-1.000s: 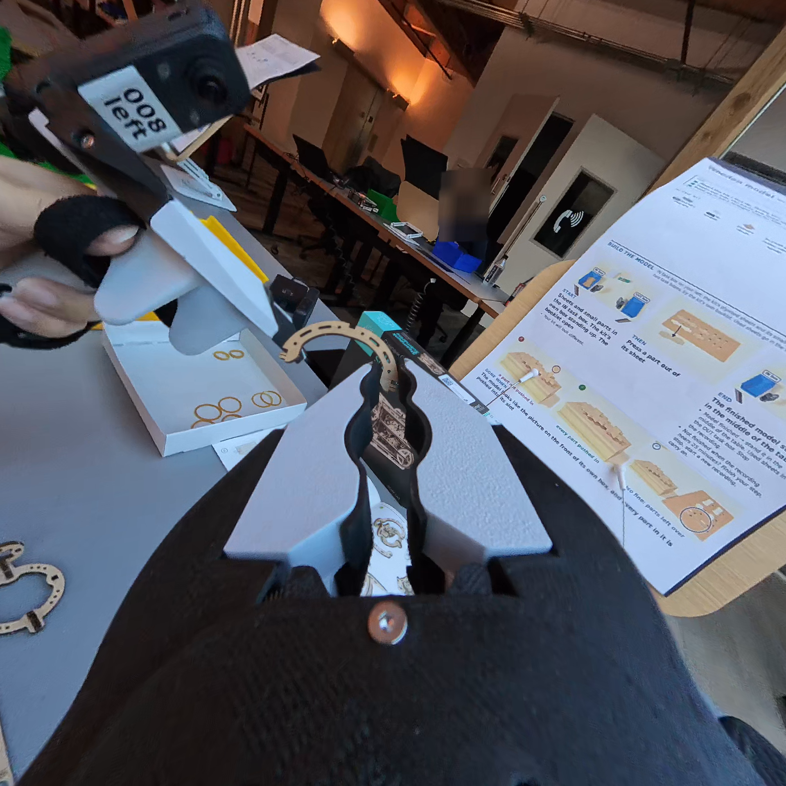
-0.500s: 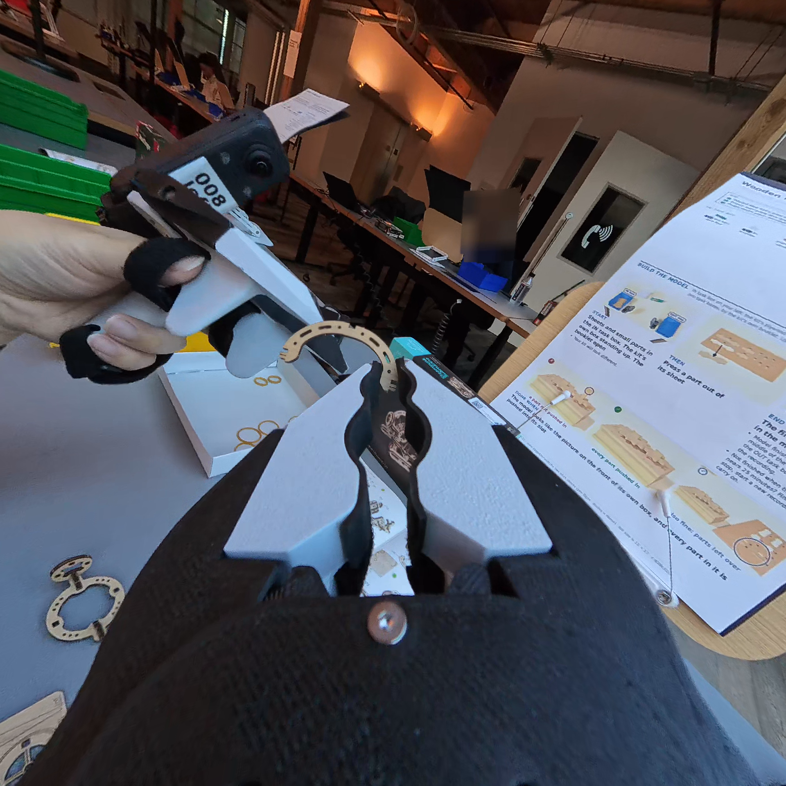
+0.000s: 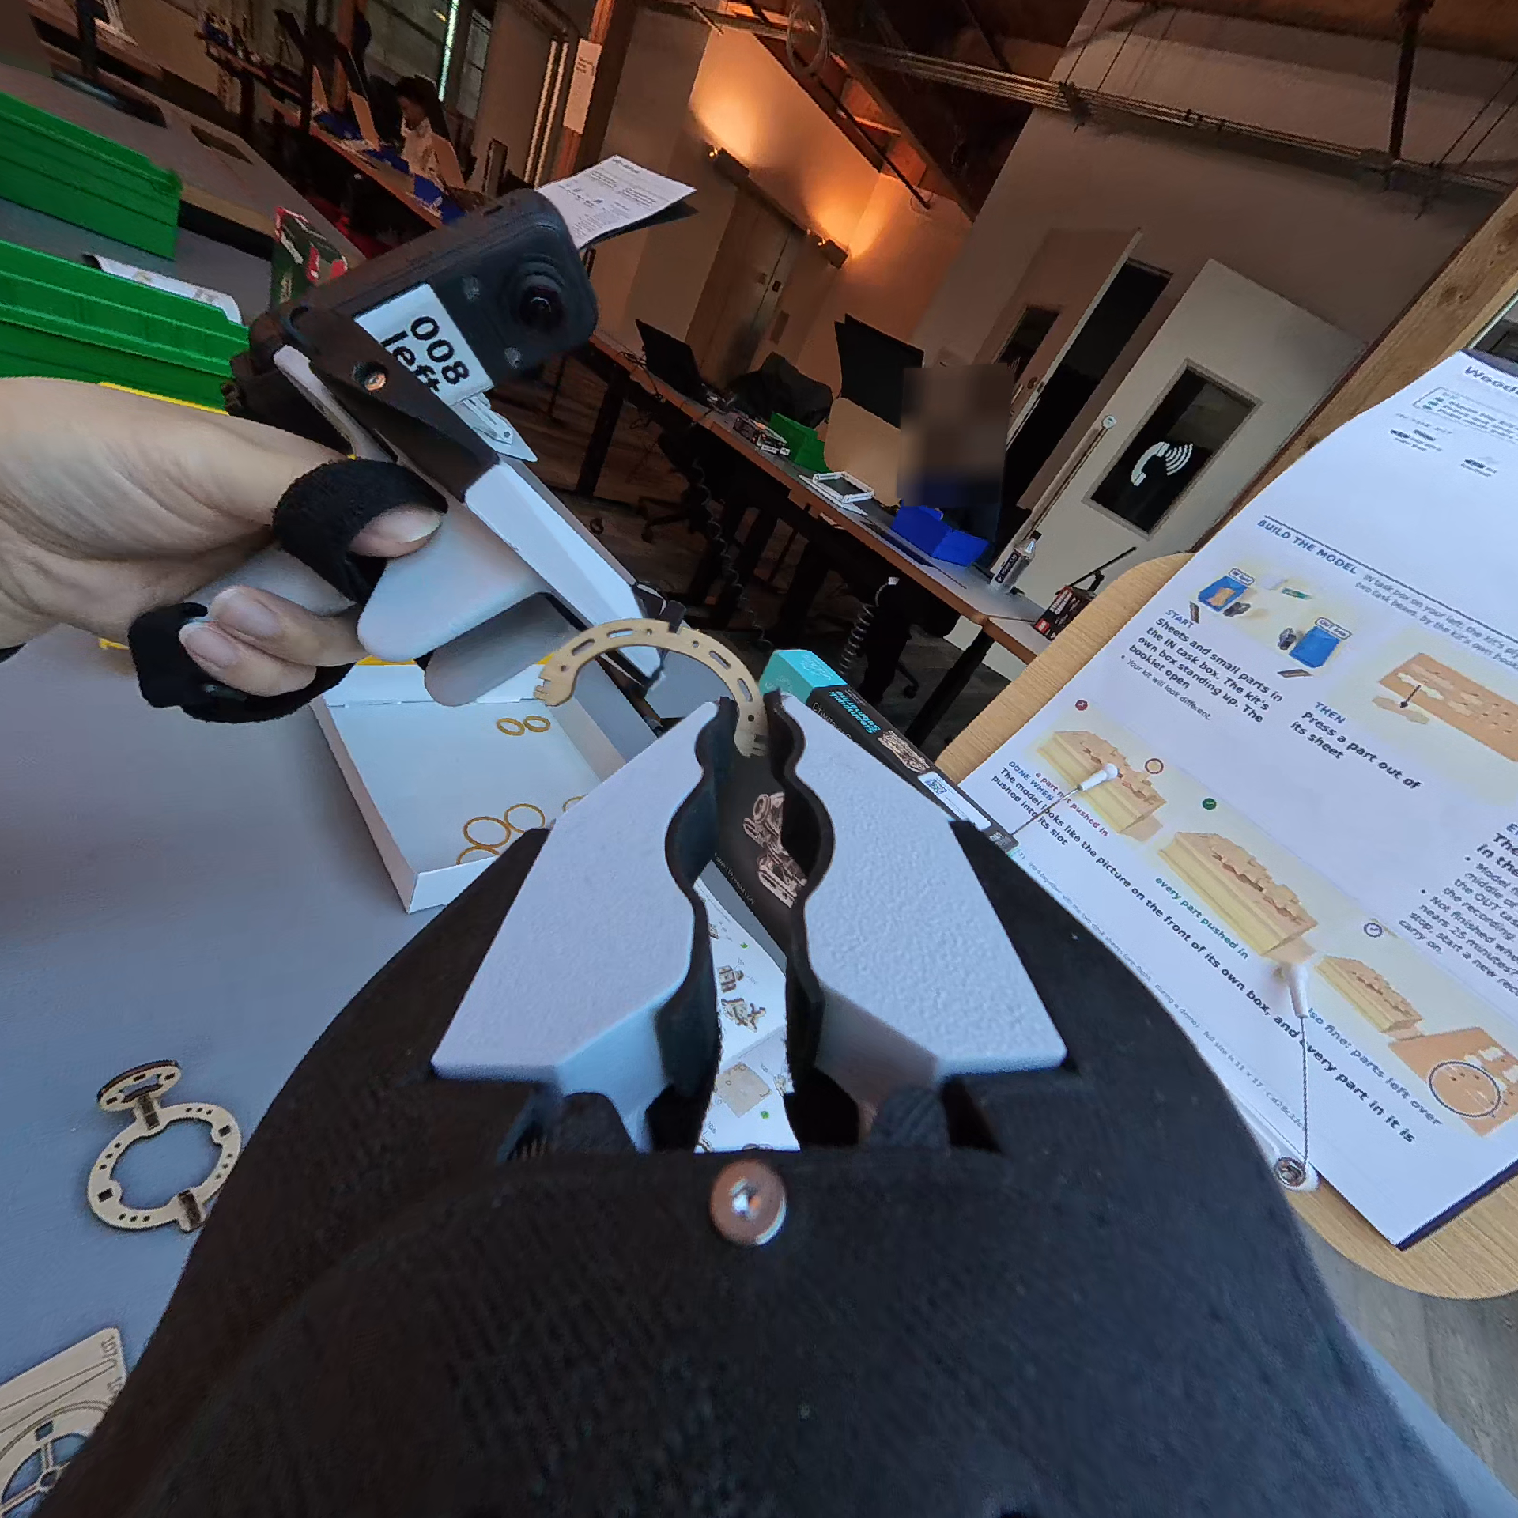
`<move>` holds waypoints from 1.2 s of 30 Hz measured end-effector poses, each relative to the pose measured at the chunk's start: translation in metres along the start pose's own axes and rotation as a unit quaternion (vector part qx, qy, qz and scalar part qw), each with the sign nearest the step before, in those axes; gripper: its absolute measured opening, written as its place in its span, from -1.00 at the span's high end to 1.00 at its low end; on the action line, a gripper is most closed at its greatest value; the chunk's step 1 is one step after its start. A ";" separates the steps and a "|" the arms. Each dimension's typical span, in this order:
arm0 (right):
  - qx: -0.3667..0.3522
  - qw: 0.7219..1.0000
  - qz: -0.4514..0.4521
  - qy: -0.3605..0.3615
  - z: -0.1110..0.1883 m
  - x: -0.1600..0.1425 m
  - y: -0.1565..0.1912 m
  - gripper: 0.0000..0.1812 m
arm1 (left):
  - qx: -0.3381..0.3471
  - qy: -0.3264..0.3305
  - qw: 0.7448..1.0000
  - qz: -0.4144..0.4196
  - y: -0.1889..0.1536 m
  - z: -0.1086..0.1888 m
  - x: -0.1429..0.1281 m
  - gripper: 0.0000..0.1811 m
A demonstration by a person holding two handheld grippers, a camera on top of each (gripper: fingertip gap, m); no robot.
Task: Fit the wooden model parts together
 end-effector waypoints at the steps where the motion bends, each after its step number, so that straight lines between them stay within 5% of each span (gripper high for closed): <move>1: -0.001 1.000 -0.002 0.001 0.000 -0.001 -0.001 0.93 | -0.003 -0.002 1.000 0.003 0.001 0.001 0.000 1.00; 6: 0.000 1.000 -0.016 0.002 0.000 -0.004 -0.005 0.93 | 0.018 -0.018 1.000 0.012 0.003 0.002 0.002 0.52; 11: -0.012 1.000 0.002 0.018 -0.003 -0.006 -0.004 0.93 | -0.061 -0.009 0.997 0.036 -0.004 -0.007 -0.001 0.54; 15: -0.015 0.999 0.003 0.034 -0.006 -0.009 -0.003 0.93 | 0.021 0.023 0.999 -0.010 0.002 -0.013 -0.005 0.57; 19: -0.012 0.999 0.005 0.044 -0.007 -0.012 -0.004 0.93 | 0.052 0.031 0.996 -0.066 -0.002 -0.013 -0.005 0.99; 24: 0.046 0.995 0.033 0.078 -0.013 -0.018 0.000 0.89 | 0.072 0.074 0.992 -0.067 0.002 -0.006 -0.006 1.00; 27: 0.100 0.986 0.013 0.130 -0.014 -0.027 -0.003 0.70 | 0.073 0.123 0.988 -0.058 0.005 -0.002 -0.011 1.00; 36: 0.187 0.956 0.098 0.203 -0.009 -0.054 0.001 0.67 | 0.120 0.250 0.956 -0.096 0.017 -0.009 -0.031 1.00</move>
Point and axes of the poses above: each gripper's, where its closed fingertips meet, z back along the fingers, x out of its top, y = z × x across the jaws, the point moved 9 cm from there along z, back along the fingers, and after that the axes turned 6 degrees about y, right-handed, at the moved point
